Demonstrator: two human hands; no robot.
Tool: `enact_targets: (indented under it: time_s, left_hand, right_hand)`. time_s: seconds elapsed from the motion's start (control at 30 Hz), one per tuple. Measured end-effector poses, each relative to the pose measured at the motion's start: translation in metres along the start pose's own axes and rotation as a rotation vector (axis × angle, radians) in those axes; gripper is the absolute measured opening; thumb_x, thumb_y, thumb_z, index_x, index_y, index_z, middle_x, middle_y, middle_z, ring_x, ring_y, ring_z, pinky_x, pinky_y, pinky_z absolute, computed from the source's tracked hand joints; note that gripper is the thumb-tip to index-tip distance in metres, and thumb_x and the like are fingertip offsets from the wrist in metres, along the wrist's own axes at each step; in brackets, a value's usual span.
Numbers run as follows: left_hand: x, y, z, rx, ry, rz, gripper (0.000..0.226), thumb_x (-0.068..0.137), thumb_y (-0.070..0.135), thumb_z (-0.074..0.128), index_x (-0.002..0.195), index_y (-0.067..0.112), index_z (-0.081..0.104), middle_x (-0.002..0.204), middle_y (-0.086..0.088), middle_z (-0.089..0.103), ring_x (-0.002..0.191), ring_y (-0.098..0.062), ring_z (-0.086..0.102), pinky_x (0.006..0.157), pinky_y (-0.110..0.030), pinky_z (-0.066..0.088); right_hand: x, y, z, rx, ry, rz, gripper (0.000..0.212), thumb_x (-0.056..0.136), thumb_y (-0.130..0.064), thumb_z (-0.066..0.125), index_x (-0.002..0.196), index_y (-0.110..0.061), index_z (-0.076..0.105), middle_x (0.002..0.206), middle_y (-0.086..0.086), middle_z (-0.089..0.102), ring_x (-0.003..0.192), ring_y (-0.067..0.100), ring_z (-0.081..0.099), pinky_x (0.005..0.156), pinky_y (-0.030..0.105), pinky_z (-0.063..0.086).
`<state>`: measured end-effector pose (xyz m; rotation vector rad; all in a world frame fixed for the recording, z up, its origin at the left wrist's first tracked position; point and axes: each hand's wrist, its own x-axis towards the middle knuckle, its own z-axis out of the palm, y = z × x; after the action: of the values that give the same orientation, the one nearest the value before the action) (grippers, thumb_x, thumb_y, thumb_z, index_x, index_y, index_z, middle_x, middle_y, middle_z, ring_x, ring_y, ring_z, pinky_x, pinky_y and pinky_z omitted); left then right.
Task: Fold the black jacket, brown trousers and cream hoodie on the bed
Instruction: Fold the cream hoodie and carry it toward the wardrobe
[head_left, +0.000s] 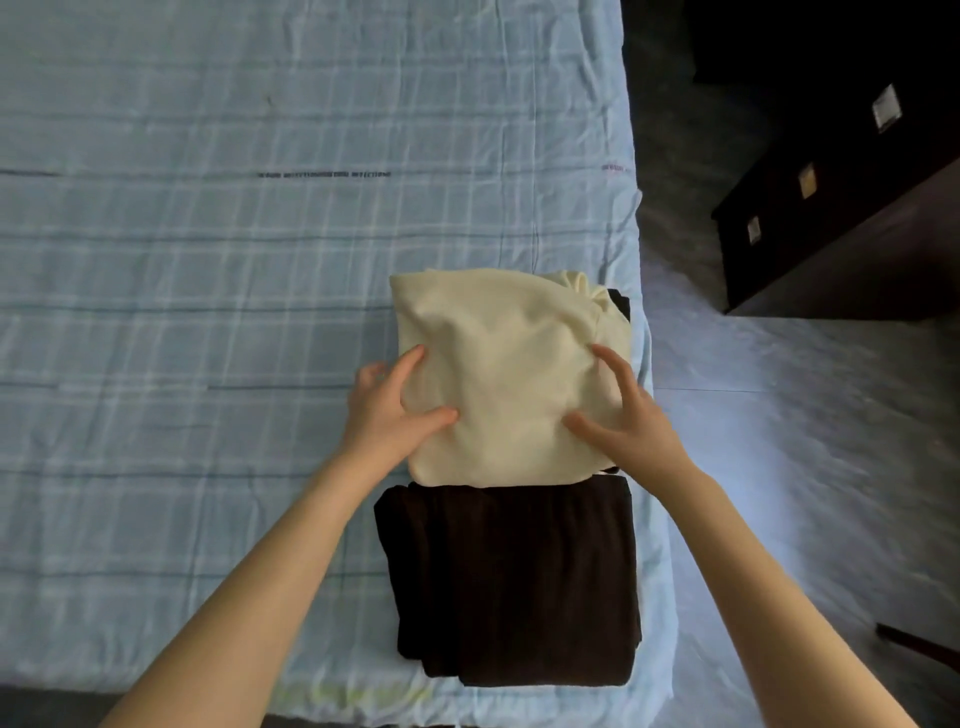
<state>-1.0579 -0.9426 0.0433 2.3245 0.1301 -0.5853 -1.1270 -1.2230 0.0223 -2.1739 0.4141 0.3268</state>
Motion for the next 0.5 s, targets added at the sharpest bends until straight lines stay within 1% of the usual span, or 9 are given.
enact_targets:
  time_s: [0.03,0.07,0.1,0.13,0.17,0.2,0.27,0.37,0.5]
  left_hand:
    - [-0.008,0.005,0.001,0.229,0.125,0.107,0.079,0.079,0.039,0.074,0.148,0.031,0.037,0.149,-0.016,0.031,0.138,-0.033,0.031,0.115,-0.044,0.028]
    - [-0.016,0.011,0.005,0.398,0.243,0.271,0.074,0.083,0.041,0.066,0.149,0.027,0.036,0.152,-0.018,0.029,0.140,-0.036,0.028,0.116,-0.050,0.023]
    - [-0.023,0.019,0.012,0.495,0.302,0.435,0.068,0.088,0.041,0.056,0.150,0.023,0.035,0.155,-0.017,0.028,0.143,-0.035,0.026,0.116,-0.053,0.019]
    - [-0.028,0.026,0.022,0.534,0.302,0.565,0.063,0.092,0.040,0.048,0.151,0.020,0.034,0.158,-0.012,0.026,0.146,-0.031,0.023,0.118,-0.054,0.015]
    - [-0.027,0.030,0.032,0.566,0.274,0.646,0.060,0.096,0.039,0.040,0.152,0.019,0.032,0.161,-0.008,0.024,0.148,-0.027,0.020,0.119,-0.053,0.012]
    - [-0.023,0.031,0.040,0.607,0.236,0.671,0.059,0.098,0.040,0.035,0.153,0.019,0.030,0.162,-0.006,0.022,0.150,-0.025,0.016,0.121,-0.053,0.010]
    - [-0.006,0.024,0.050,0.667,0.169,0.630,0.060,0.099,0.043,0.028,0.154,0.020,0.026,0.162,-0.005,0.019,0.151,-0.022,0.014,0.121,-0.051,0.008]
    - [0.021,-0.004,0.059,0.628,0.120,0.587,0.062,0.097,0.044,0.026,0.154,0.019,0.027,0.161,-0.007,0.023,0.150,-0.021,0.018,0.120,-0.053,0.012]
    - [0.041,-0.034,0.078,0.616,0.146,0.627,0.062,0.096,0.040,0.030,0.153,0.017,0.028,0.160,-0.009,0.025,0.148,-0.023,0.022,0.119,-0.055,0.014]
  right_hand:
    - [-0.005,-0.005,-0.001,-0.221,0.086,0.003,0.084,0.079,-0.055,0.068,0.146,-0.059,0.018,0.145,0.005,0.042,0.124,0.030,0.048,0.094,0.042,0.047]
    - [-0.011,-0.013,0.001,-0.380,0.183,-0.040,0.084,0.080,-0.058,0.063,0.150,-0.053,0.016,0.151,0.015,0.035,0.131,0.038,0.040,0.101,0.048,0.042]
    - [-0.015,-0.023,0.006,-0.436,0.252,-0.116,0.082,0.083,-0.058,0.058,0.154,-0.045,0.018,0.155,0.019,0.029,0.139,0.039,0.032,0.108,0.051,0.035]
    - [-0.017,-0.032,0.013,-0.416,0.275,-0.209,0.076,0.087,-0.056,0.052,0.155,-0.039,0.022,0.159,0.016,0.026,0.146,0.036,0.025,0.113,0.051,0.029]
    - [-0.016,-0.039,0.021,-0.402,0.266,-0.293,0.070,0.091,-0.054,0.044,0.155,-0.035,0.025,0.162,0.010,0.024,0.150,0.031,0.019,0.118,0.050,0.023]
    - [-0.013,-0.042,0.029,-0.428,0.245,-0.342,0.064,0.095,-0.052,0.037,0.155,-0.033,0.026,0.163,0.003,0.022,0.152,0.026,0.014,0.121,0.049,0.016]
    - [0.000,-0.041,0.042,-0.532,0.223,-0.386,0.058,0.099,-0.050,0.028,0.155,-0.033,0.028,0.163,-0.003,0.024,0.153,0.024,0.012,0.122,0.050,0.010]
    - [0.023,-0.022,0.061,-0.631,0.180,-0.421,0.057,0.101,-0.053,0.025,0.153,-0.033,0.032,0.159,-0.005,0.034,0.151,0.026,0.020,0.122,0.052,0.010]
    - [0.040,0.006,0.089,-0.690,0.191,-0.444,0.058,0.101,-0.055,0.021,0.154,-0.034,0.031,0.159,-0.007,0.035,0.150,0.026,0.023,0.122,0.052,0.011]
